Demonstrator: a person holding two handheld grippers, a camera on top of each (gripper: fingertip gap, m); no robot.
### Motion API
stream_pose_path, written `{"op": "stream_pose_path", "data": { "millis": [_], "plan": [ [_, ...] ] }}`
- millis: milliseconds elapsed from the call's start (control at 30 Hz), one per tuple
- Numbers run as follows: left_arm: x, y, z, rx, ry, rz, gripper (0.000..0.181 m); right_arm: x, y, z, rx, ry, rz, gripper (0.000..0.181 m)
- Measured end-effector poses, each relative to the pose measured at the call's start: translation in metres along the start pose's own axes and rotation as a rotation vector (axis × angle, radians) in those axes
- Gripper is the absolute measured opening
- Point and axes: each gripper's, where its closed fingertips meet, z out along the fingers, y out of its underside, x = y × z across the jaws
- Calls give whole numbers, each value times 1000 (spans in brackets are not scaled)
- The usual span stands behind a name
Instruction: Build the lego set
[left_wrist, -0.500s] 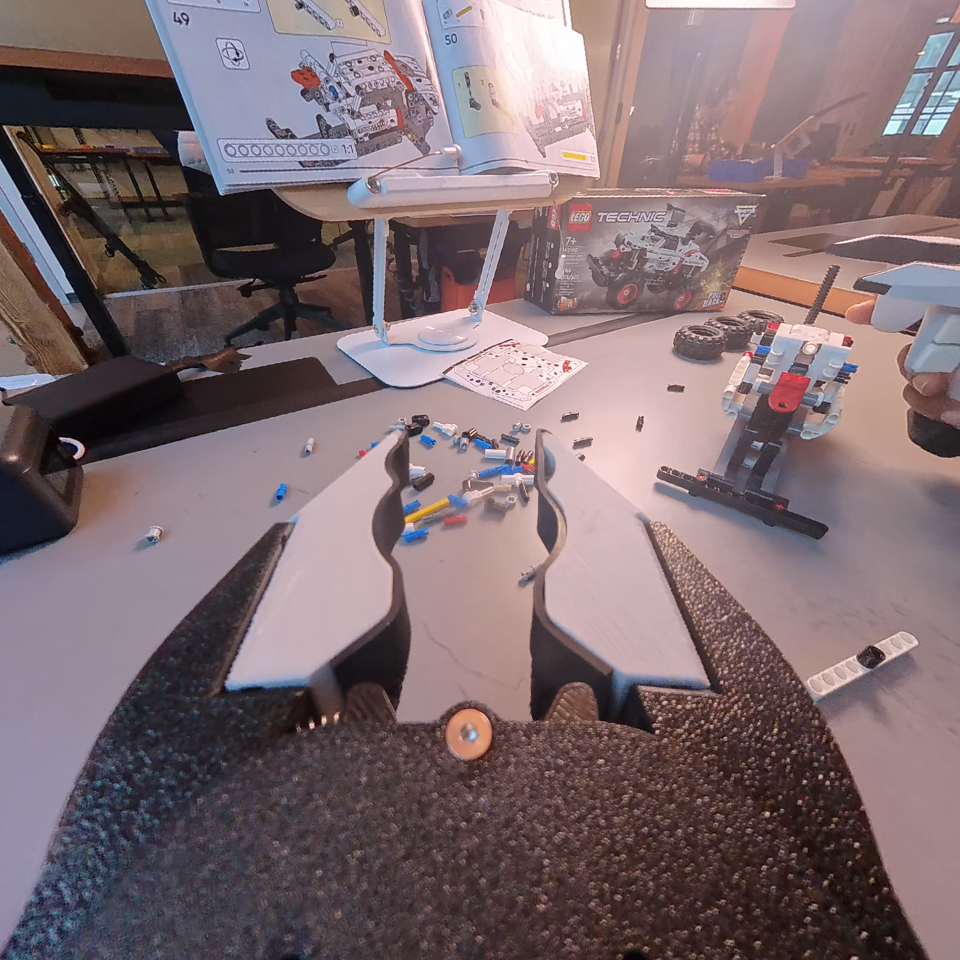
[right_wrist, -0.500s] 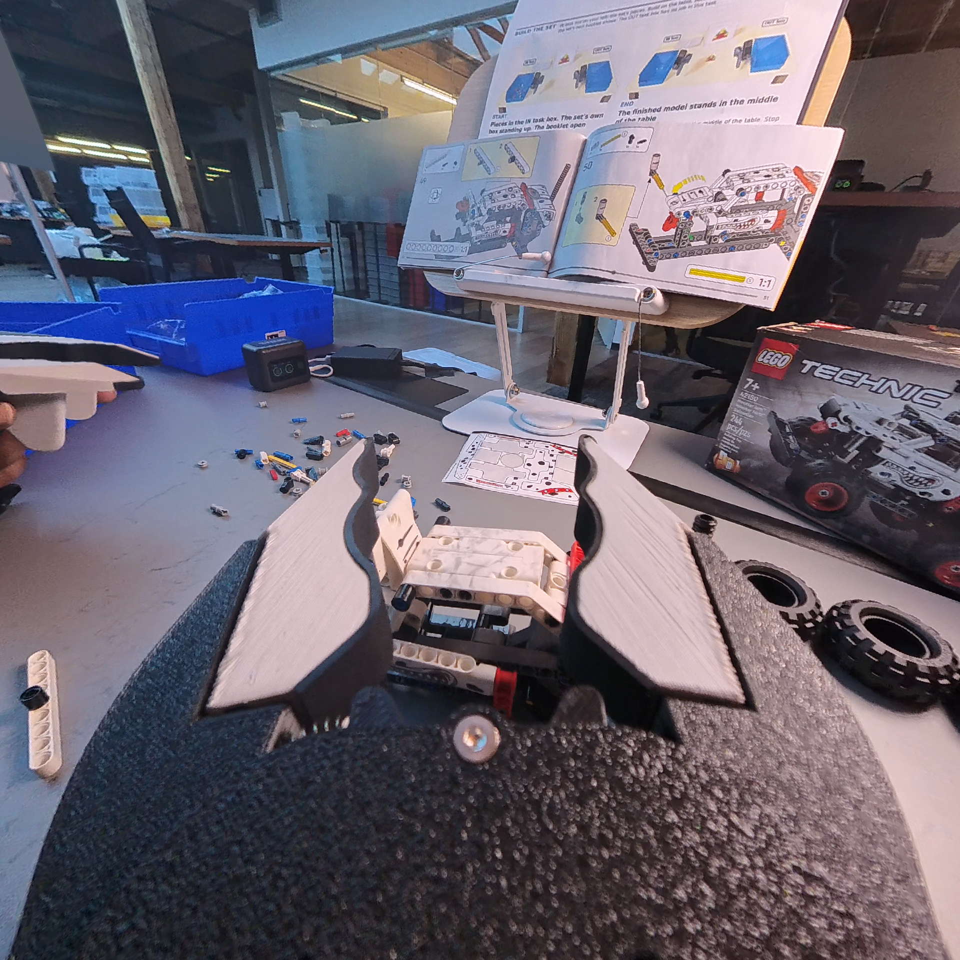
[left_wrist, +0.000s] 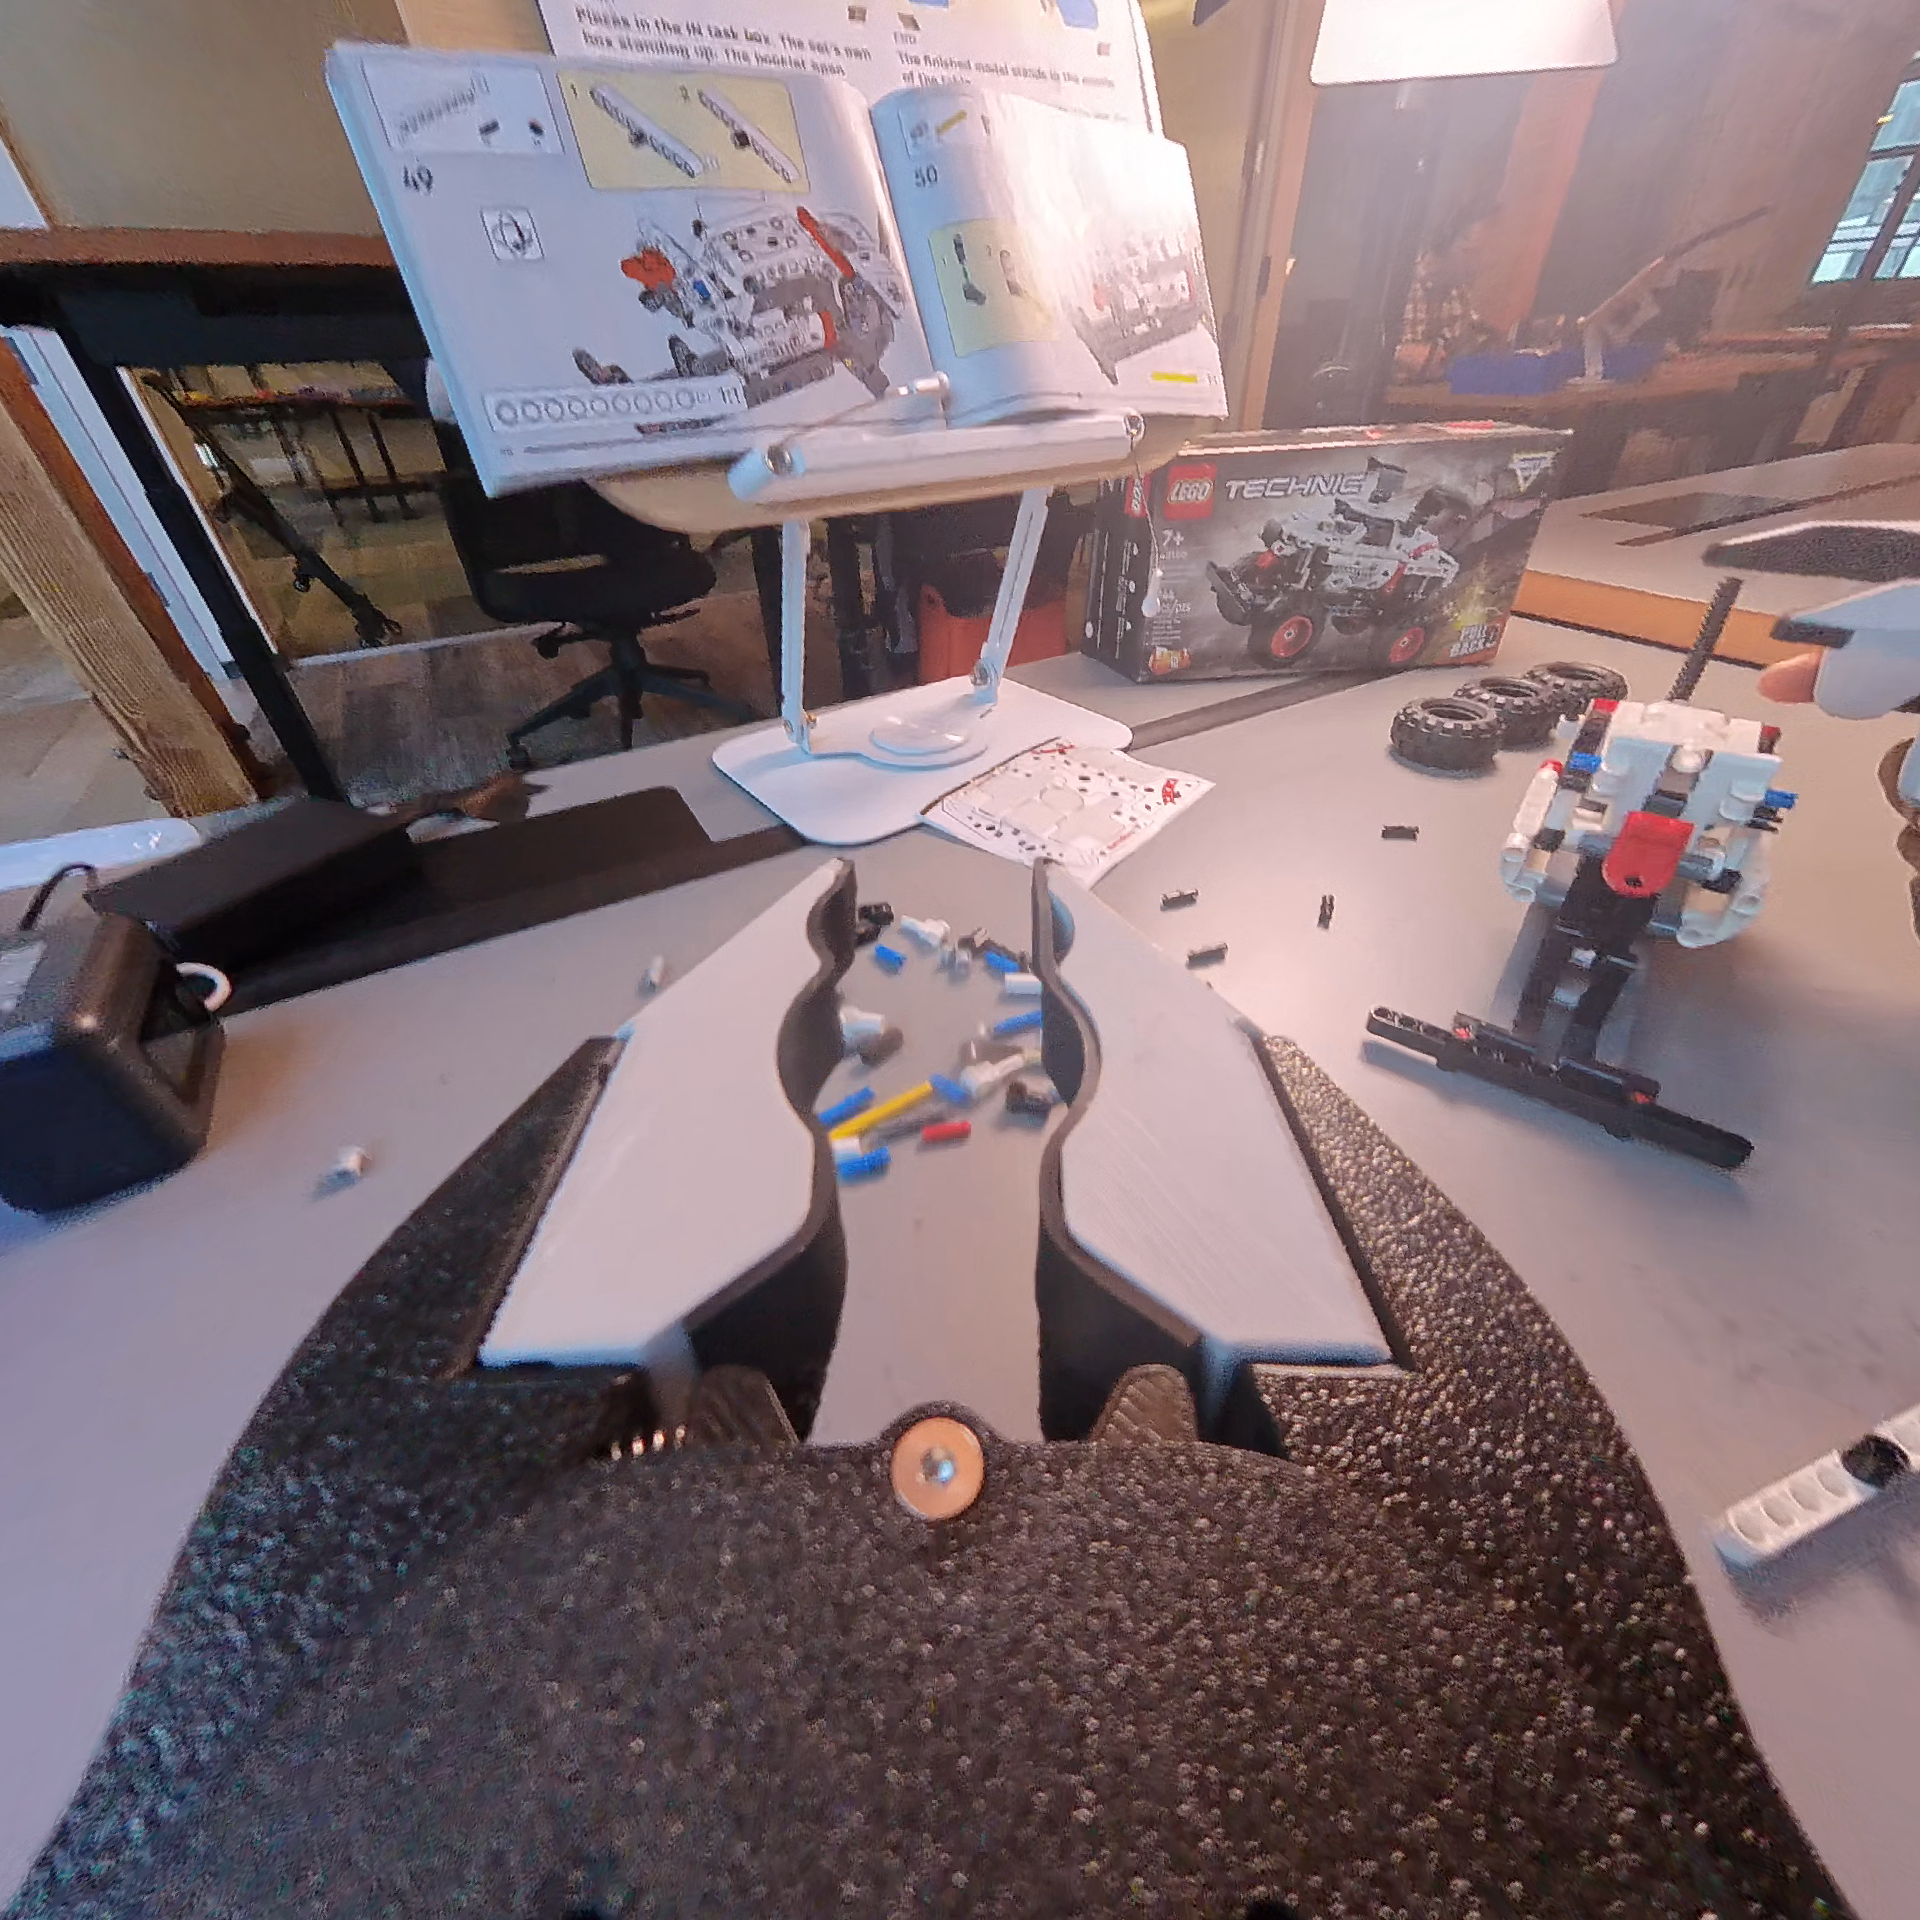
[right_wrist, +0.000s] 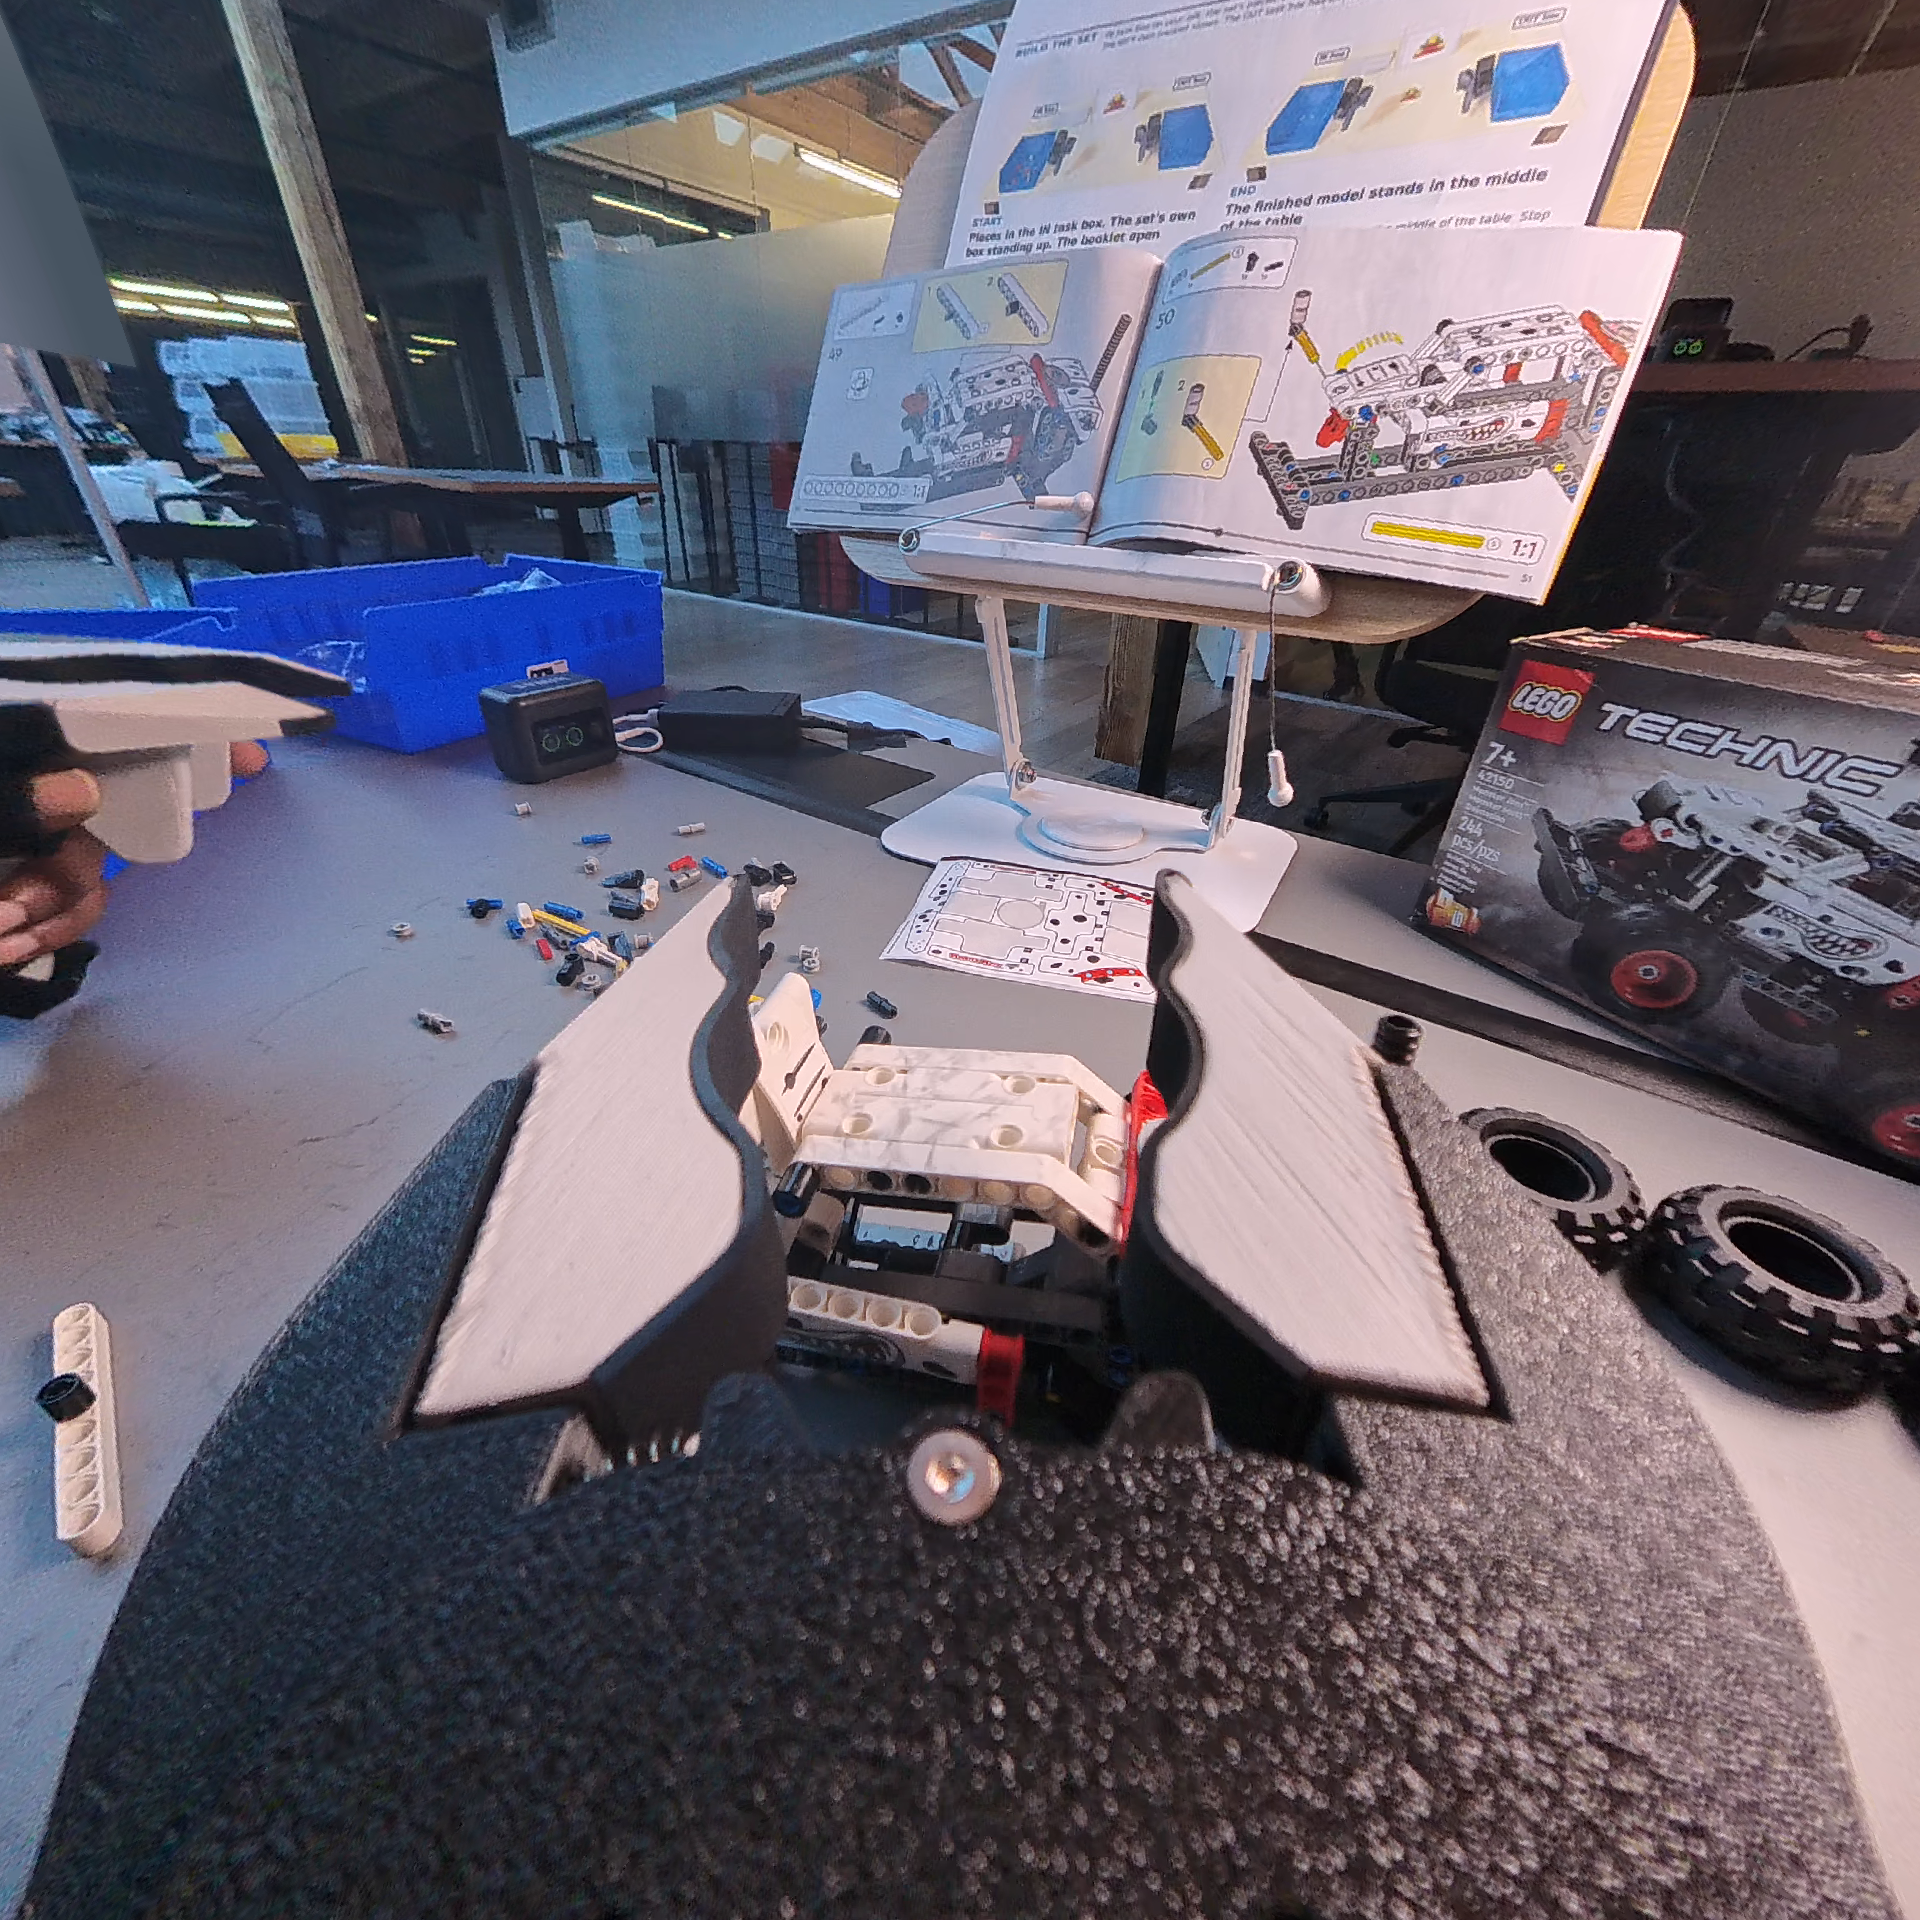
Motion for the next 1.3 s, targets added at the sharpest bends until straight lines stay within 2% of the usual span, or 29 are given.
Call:
{"op": "stream_pose_path", "data": {
  "millis": [133,267,400,533,600,700,733,800,833,900,1000,1133,1233,1300],
  "plan": [
    [-8,-44,30,88,-24,54,22,1,3,1,-9,4,2,75],
    [-22,-88,78,157,-39,42,14,4,2,0,-4,17,-2,74],
    [-49,-111,132,164,-117,97,15,5,1,-1,-3,24,-4,73],
    [-85,-117,184,120,-189,62,42,5,1,-1,-1,23,-6,73],
    [-92,-110,206,66,-185,53,57,5,1,-1,-2,25,-12,73],
    [-85,-104,224,49,-146,85,57,14,-7,4,-17,59,-133,69],
    [-75,-103,231,39,-106,126,49,18,-18,9,-9,61,-179,68],
    [-57,-95,246,-18,-39,228,26,22,-41,24,-5,38,-224,67],
    [-53,-89,255,-65,-20,270,24,25,-51,34,-16,28,-243,68],
    [-43,-70,272,-191,44,311,26,30,-67,58,-33,8,-269,68],
    [-44,-73,281,-209,48,391,18,40,-77,103,-96,-12,-306,70],
    [-38,-68,277,-291,157,390,10,56,-86,174,-163,-16,-303,69],
    [-41,-68,276,-308,177,353,12,74,-85,224,-214,29,-357,70],
    [-41,-68,277,-317,170,392,12,86,-82,245,-224,85,-387,70]
  ]
}}
